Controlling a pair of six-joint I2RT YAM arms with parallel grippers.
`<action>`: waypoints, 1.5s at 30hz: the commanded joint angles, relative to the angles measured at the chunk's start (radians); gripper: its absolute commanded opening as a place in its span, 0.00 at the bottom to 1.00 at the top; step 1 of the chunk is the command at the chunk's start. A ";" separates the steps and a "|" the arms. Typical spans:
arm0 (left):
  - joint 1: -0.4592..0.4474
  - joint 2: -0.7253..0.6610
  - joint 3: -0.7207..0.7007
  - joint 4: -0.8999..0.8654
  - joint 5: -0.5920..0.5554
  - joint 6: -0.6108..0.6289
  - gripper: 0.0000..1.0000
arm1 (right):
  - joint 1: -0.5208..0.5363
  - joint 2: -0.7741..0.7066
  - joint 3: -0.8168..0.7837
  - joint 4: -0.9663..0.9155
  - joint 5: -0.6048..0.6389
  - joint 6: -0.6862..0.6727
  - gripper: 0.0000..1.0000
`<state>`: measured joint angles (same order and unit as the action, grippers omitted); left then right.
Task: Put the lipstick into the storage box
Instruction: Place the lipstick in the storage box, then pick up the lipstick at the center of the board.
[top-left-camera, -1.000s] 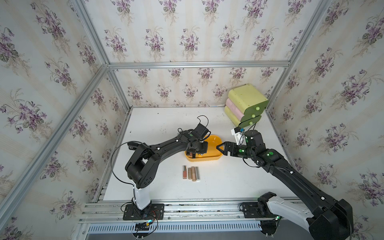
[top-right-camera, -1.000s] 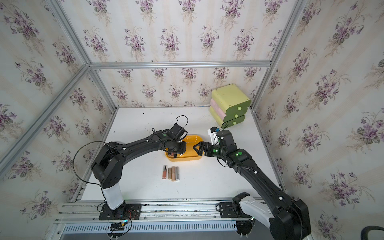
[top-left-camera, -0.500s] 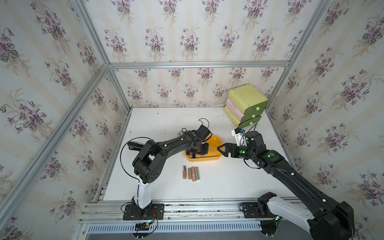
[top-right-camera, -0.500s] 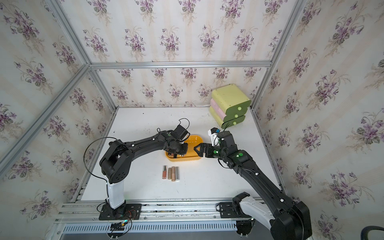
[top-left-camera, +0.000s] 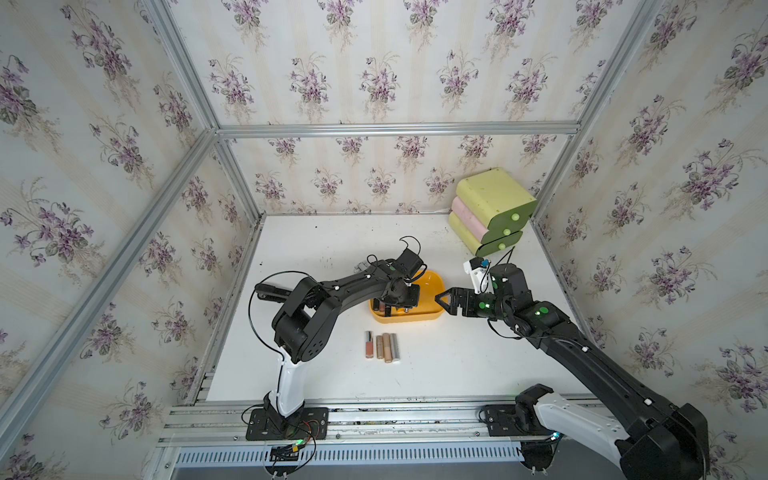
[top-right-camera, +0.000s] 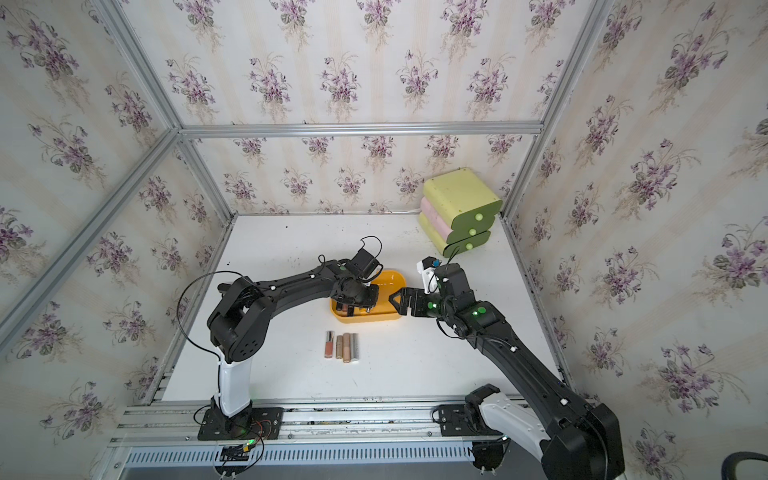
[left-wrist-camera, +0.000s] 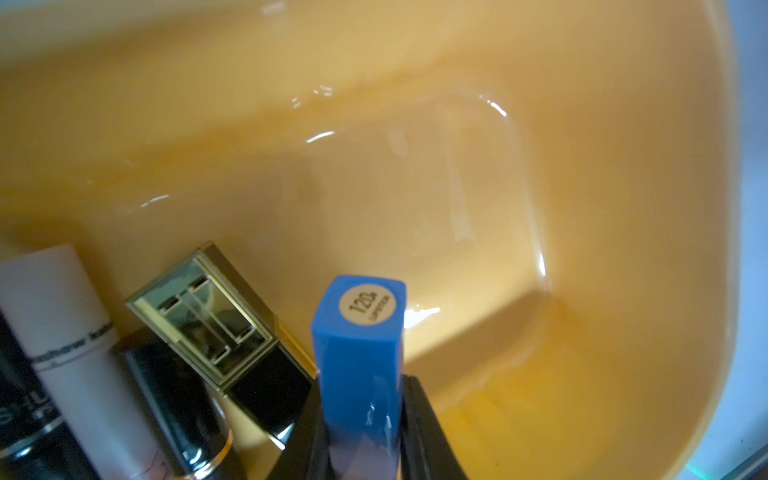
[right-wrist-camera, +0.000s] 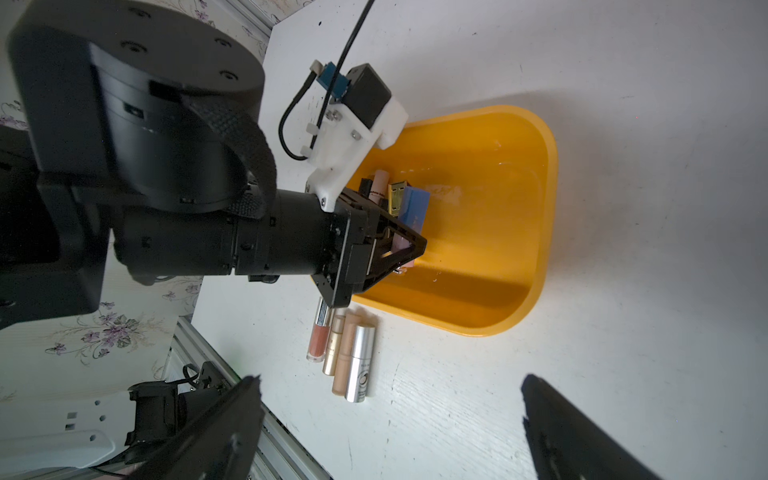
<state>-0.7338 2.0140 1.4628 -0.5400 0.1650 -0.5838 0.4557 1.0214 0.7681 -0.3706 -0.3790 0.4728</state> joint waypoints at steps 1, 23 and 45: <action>0.001 0.012 0.001 -0.018 -0.001 0.004 0.19 | 0.000 -0.007 0.000 -0.009 0.008 -0.005 1.00; 0.001 -0.092 -0.036 -0.005 -0.013 0.025 0.36 | 0.000 -0.031 0.012 -0.022 0.002 0.031 1.00; 0.022 -0.538 -0.217 -0.051 -0.040 0.084 0.45 | 0.127 0.033 -0.007 0.038 -0.002 0.098 0.98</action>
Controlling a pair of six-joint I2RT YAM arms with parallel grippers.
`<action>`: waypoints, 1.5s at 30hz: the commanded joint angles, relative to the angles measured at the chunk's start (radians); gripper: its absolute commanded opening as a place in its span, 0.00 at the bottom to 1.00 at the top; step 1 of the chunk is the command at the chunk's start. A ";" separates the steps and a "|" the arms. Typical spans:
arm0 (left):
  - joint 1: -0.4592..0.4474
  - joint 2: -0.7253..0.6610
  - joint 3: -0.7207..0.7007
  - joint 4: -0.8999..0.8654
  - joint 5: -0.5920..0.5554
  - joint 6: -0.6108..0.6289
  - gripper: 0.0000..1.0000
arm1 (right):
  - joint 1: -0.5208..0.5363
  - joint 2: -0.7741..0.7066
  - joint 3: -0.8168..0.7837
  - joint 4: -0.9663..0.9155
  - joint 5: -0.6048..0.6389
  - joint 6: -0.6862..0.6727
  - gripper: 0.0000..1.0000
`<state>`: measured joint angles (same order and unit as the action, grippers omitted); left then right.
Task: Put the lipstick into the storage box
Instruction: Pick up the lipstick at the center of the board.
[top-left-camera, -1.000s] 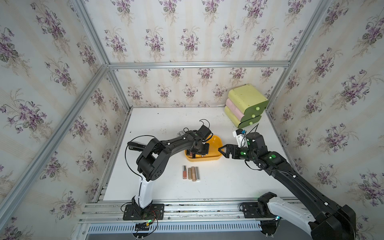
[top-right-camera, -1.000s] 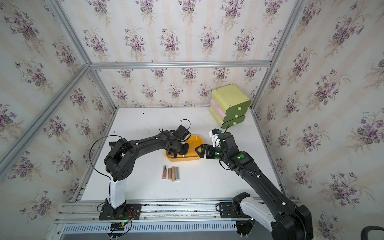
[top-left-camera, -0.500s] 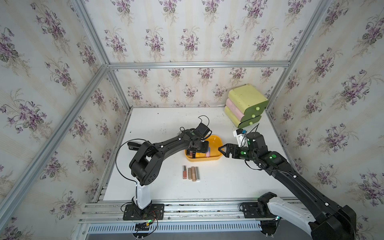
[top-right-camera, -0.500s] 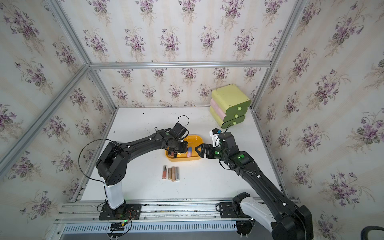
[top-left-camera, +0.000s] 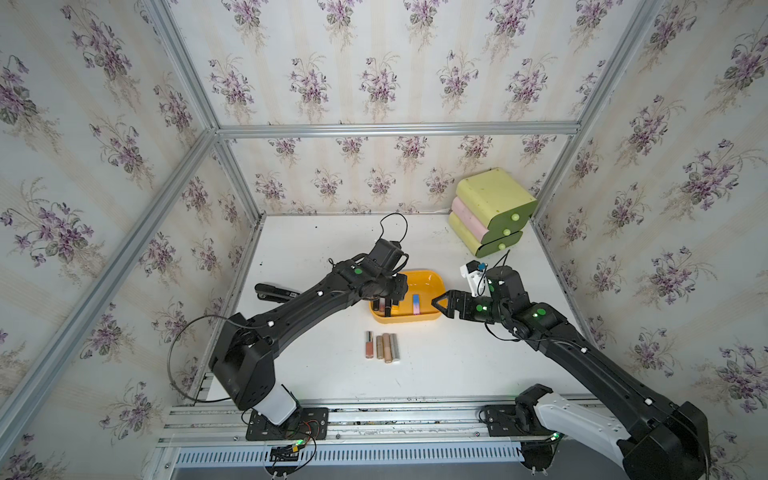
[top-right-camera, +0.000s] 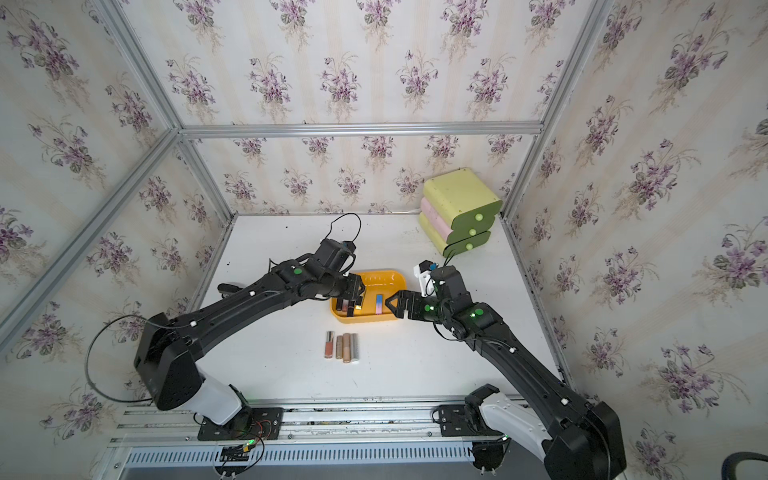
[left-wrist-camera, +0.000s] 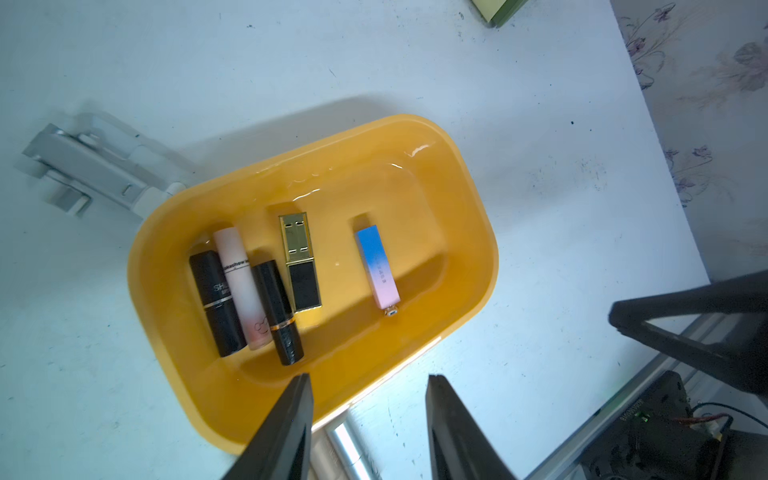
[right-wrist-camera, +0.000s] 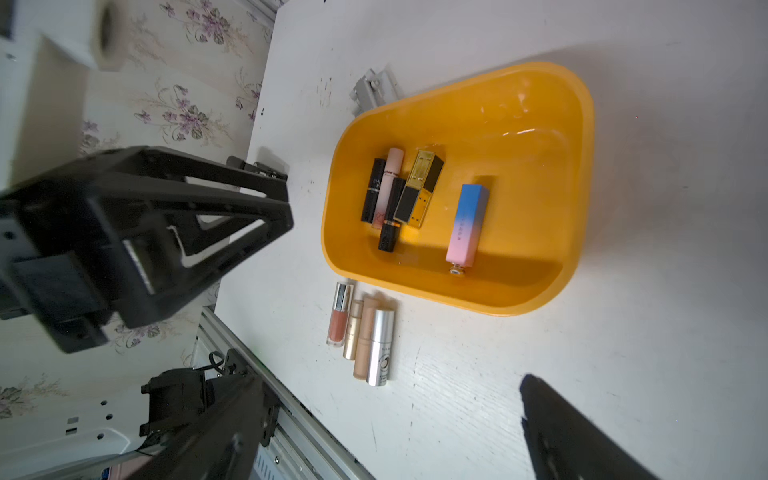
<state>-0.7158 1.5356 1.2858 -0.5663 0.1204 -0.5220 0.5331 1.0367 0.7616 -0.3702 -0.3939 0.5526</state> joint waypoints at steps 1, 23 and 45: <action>0.006 -0.091 -0.068 -0.030 0.010 0.022 0.46 | 0.080 0.032 0.003 0.040 0.028 0.023 0.98; 0.022 -0.671 -0.572 -0.125 0.002 -0.084 0.50 | 0.527 0.520 0.186 -0.033 0.352 0.044 0.63; 0.034 -0.701 -0.605 -0.133 -0.001 -0.063 0.53 | 0.565 0.676 0.260 -0.066 0.400 0.039 0.51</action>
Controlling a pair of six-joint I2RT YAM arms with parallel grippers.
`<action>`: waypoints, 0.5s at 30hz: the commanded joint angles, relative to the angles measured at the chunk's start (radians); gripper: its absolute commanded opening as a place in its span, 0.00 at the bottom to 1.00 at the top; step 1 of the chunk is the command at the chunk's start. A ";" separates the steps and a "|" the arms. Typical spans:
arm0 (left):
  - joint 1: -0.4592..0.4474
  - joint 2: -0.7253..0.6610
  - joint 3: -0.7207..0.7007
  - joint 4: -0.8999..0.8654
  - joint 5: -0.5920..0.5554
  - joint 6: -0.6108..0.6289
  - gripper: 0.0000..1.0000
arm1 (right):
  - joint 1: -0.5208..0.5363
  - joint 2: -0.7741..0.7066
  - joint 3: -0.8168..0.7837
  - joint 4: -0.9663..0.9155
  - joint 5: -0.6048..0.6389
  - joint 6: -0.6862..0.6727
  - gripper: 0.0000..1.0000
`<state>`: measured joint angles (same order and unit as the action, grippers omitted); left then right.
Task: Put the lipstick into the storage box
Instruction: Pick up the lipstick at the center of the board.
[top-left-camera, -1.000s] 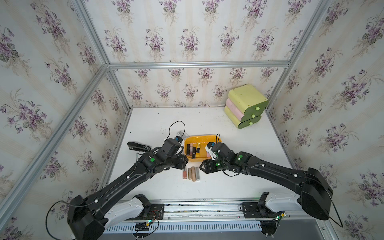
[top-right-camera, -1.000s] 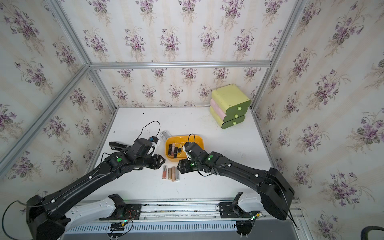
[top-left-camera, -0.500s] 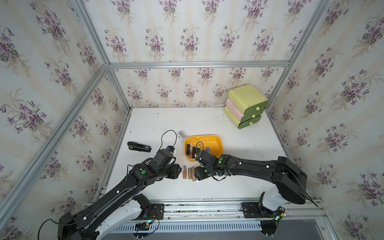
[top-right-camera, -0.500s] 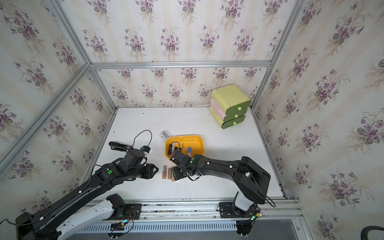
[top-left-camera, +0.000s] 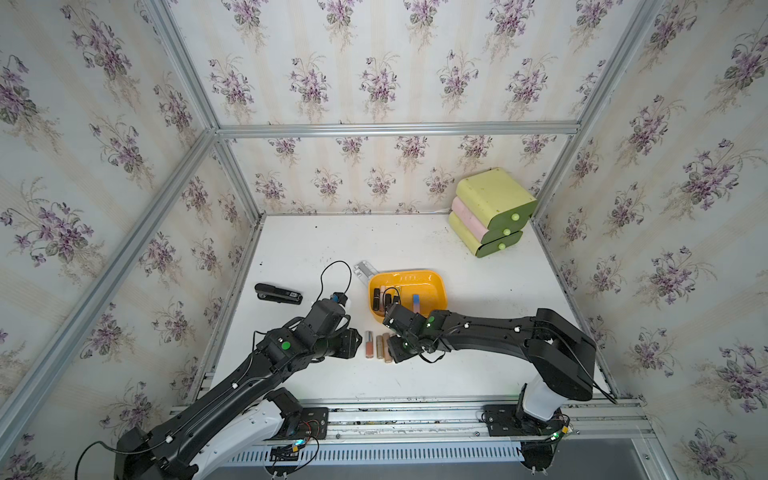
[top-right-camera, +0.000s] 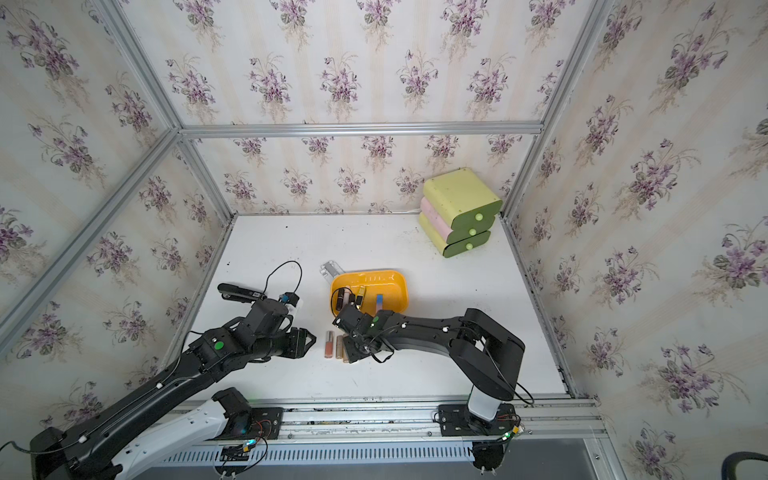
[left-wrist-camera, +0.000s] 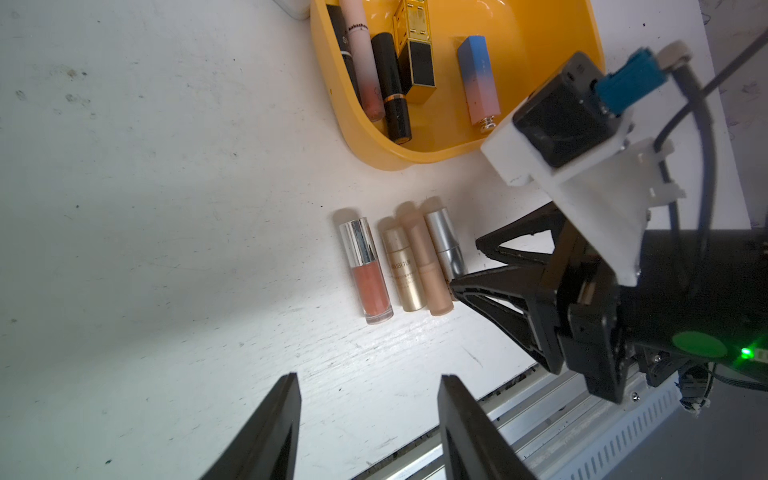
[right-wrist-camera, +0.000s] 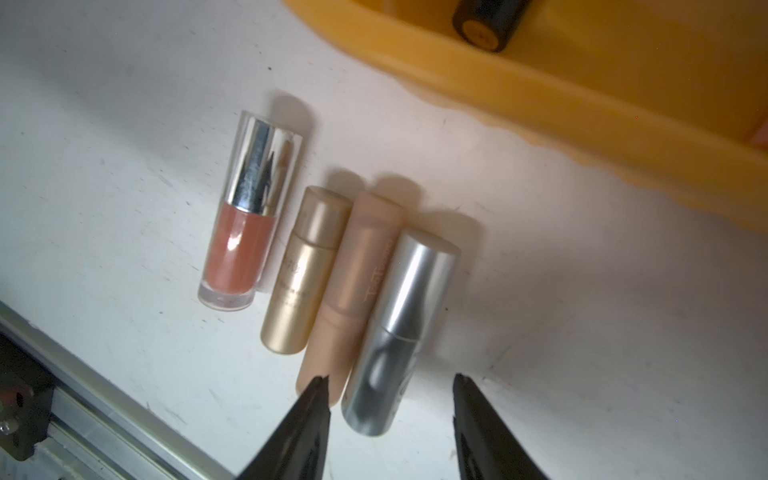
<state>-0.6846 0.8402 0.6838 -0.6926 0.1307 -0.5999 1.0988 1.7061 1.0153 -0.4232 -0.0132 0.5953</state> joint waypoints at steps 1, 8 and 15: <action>0.003 -0.005 -0.005 -0.008 -0.012 0.015 0.54 | 0.001 0.010 0.005 -0.015 0.021 -0.003 0.50; 0.007 -0.008 -0.009 -0.008 -0.011 0.017 0.55 | 0.000 0.030 0.009 -0.029 0.045 -0.007 0.49; 0.010 -0.005 -0.013 0.000 -0.006 0.016 0.55 | 0.001 0.035 0.004 -0.050 0.082 -0.013 0.48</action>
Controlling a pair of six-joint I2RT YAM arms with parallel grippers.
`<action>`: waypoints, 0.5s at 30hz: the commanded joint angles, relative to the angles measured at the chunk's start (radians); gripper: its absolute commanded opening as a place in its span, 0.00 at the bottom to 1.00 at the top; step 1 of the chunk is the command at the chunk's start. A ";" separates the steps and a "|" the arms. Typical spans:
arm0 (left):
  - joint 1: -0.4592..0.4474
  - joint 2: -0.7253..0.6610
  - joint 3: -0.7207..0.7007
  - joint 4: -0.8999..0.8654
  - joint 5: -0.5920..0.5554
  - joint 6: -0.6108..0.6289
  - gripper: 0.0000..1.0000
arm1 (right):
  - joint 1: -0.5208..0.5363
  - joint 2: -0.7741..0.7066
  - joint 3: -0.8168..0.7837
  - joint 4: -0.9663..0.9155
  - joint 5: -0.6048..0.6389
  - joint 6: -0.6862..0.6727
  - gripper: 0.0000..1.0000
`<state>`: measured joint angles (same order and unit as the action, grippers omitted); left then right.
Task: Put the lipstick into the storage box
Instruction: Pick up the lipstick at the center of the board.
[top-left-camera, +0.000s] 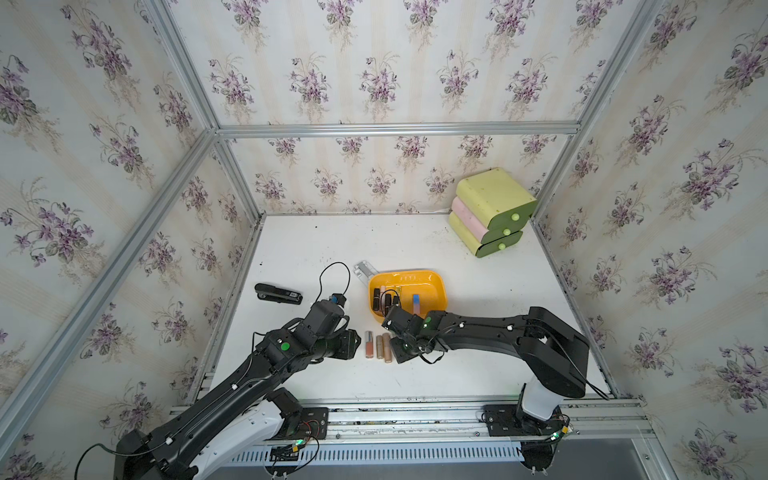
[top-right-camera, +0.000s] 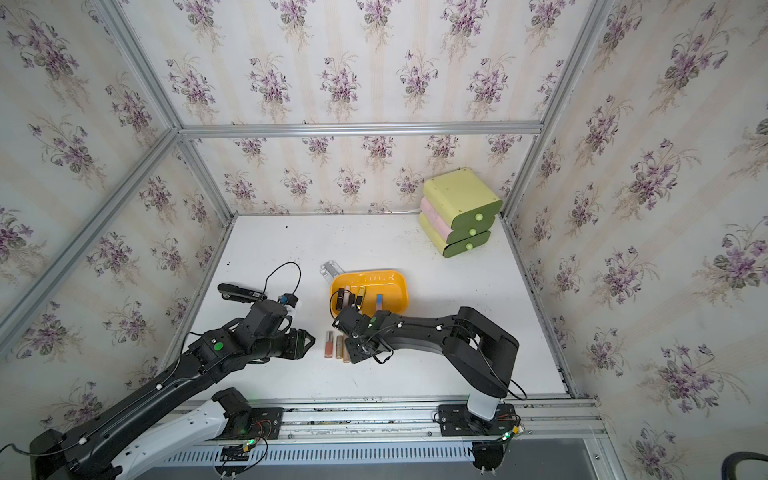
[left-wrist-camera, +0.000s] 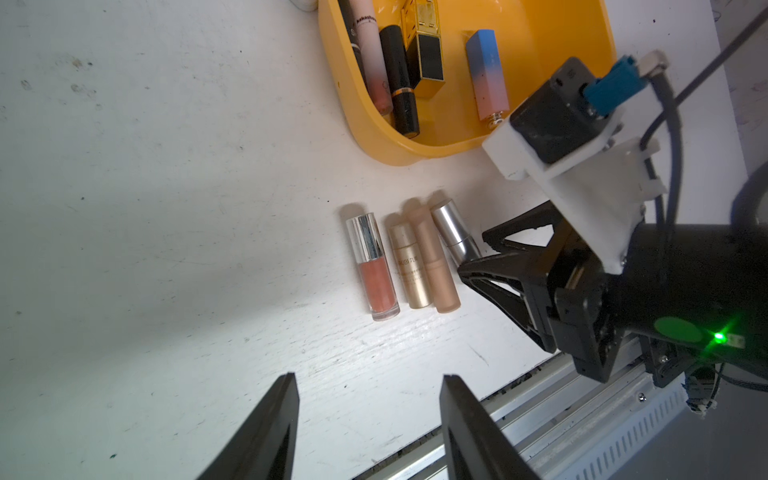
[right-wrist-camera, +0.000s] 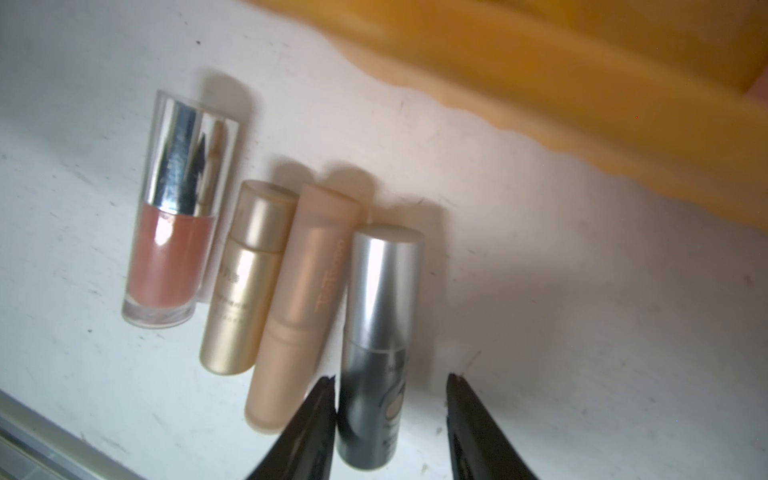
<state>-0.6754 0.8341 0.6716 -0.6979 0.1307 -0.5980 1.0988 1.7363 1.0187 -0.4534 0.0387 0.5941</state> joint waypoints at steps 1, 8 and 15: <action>0.001 0.003 -0.001 0.007 -0.005 0.013 0.54 | 0.001 0.007 0.000 -0.018 0.030 -0.014 0.47; 0.003 0.005 -0.004 0.008 0.000 0.011 0.55 | 0.000 0.043 -0.005 -0.007 0.038 -0.024 0.40; 0.005 0.008 -0.006 0.011 0.001 0.012 0.54 | 0.001 0.043 -0.001 -0.002 0.034 -0.037 0.32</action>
<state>-0.6724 0.8391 0.6670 -0.6968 0.1314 -0.5980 1.0992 1.7699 1.0199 -0.4381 0.0837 0.5686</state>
